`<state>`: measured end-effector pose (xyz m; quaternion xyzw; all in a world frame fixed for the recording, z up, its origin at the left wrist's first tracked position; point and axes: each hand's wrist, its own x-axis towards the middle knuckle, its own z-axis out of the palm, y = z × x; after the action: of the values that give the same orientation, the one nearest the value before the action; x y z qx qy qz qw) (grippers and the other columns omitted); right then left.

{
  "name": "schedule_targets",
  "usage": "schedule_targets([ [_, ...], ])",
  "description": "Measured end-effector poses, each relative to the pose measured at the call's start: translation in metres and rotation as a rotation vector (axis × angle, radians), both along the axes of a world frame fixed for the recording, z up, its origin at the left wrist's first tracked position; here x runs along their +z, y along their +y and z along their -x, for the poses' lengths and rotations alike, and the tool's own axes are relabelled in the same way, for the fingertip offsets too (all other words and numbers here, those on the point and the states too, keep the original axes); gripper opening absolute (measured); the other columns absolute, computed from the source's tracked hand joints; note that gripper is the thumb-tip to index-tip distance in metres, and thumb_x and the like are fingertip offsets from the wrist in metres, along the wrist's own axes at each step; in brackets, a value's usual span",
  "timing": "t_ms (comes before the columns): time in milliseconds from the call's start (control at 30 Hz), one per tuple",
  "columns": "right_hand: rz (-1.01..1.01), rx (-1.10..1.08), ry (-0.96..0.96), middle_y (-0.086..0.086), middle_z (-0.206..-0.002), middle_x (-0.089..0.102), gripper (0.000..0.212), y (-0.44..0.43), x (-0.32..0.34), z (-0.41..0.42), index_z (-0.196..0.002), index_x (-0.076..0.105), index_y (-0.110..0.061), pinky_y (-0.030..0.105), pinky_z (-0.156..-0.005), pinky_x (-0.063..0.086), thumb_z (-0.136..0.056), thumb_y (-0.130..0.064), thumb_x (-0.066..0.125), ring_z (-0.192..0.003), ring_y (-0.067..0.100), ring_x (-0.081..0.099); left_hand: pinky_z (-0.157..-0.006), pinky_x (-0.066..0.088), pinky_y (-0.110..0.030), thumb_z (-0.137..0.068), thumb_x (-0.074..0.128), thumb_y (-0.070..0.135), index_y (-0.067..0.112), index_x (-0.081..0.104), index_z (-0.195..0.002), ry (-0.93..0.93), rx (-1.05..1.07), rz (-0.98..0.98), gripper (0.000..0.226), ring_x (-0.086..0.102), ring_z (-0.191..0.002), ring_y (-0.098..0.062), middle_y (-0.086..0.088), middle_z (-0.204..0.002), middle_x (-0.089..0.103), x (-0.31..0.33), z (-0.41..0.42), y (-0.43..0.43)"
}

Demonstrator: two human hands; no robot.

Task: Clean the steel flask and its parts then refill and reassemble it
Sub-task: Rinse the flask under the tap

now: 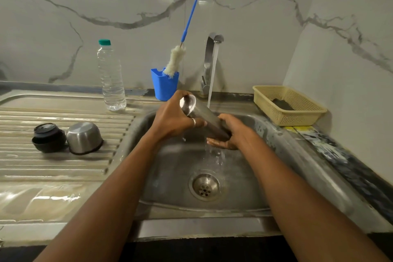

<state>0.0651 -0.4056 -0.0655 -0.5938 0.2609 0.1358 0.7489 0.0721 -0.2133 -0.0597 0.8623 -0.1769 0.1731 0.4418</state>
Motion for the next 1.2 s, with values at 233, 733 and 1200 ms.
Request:
schedule_targets([
  [233, 0.752, 0.167, -0.221, 0.012, -0.104, 0.065, 0.034, 0.001, -0.002, 0.0, -0.1, 0.062, -0.013, 0.036, -0.073, 0.053, -0.105, -0.041, 0.045, -0.089, 0.024, 0.062, -0.09, 0.058, -0.033, -0.06, 0.096, 0.047, 0.022, 0.051, -0.138, 0.057, -0.007, 0.237, 0.093, 0.064, -0.1, -0.009, 0.007, -0.116, 0.063, -0.002, -0.007, -0.015],
  [733, 0.545, 0.263, -0.682, -0.003, -0.095, 0.071, 0.026, 0.011, 0.002, -0.008, -0.106, 0.064, -0.024, 0.015, -0.067, 0.056, -0.086, -0.016, 0.079, -0.087, 0.012, 0.069, -0.071, 0.056, -0.019, -0.099, 0.065, 0.027, 0.016, 0.054, -0.14, 0.209, -0.055, 0.468, 0.044, 0.069, -0.102, -0.014, 0.001, -0.123, 0.069, -0.002, -0.021, -0.044],
  [1200, 0.668, 0.09, -0.683, 0.003, -0.106, 0.071, 0.037, 0.022, -0.003, -0.029, -0.094, 0.055, -0.031, 0.046, -0.089, 0.059, -0.08, -0.057, 0.078, -0.097, 0.022, 0.071, -0.096, 0.057, -0.046, -0.104, 0.046, 0.051, 0.014, 0.059, -0.13, 0.511, -0.128, 0.435, 0.047, 0.068, -0.103, -0.02, -0.006, -0.113, 0.069, -0.009, -0.022, -0.038],
])
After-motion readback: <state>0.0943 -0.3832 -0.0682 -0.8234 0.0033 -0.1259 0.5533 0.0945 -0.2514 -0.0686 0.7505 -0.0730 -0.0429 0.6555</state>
